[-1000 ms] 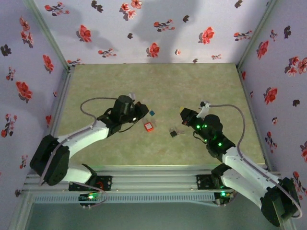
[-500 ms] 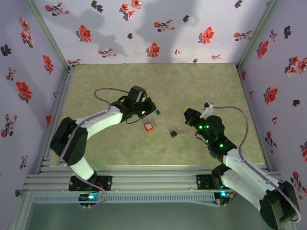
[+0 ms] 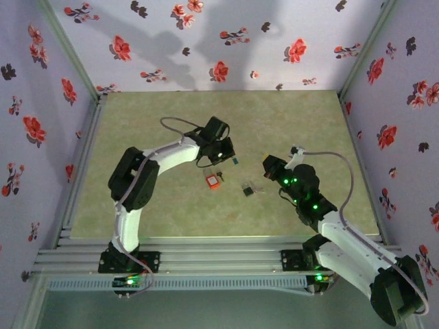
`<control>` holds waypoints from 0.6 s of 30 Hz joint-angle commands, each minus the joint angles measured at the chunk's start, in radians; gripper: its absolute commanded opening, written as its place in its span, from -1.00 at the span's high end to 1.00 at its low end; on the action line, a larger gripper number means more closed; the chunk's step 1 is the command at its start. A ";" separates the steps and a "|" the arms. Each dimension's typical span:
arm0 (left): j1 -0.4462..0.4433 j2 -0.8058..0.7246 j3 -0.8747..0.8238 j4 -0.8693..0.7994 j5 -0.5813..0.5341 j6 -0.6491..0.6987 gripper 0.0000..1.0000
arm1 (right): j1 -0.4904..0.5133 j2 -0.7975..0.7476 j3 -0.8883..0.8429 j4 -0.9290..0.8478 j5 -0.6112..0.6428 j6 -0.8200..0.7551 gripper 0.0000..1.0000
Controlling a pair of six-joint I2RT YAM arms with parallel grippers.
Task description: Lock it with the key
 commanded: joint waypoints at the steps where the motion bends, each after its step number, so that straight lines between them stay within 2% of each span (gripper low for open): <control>1: 0.002 0.048 0.074 -0.083 -0.025 0.043 1.00 | -0.008 0.003 -0.006 0.046 -0.012 0.016 1.00; 18: 0.017 0.146 0.169 -0.175 -0.051 0.077 1.00 | -0.008 0.016 -0.002 0.060 -0.036 0.026 1.00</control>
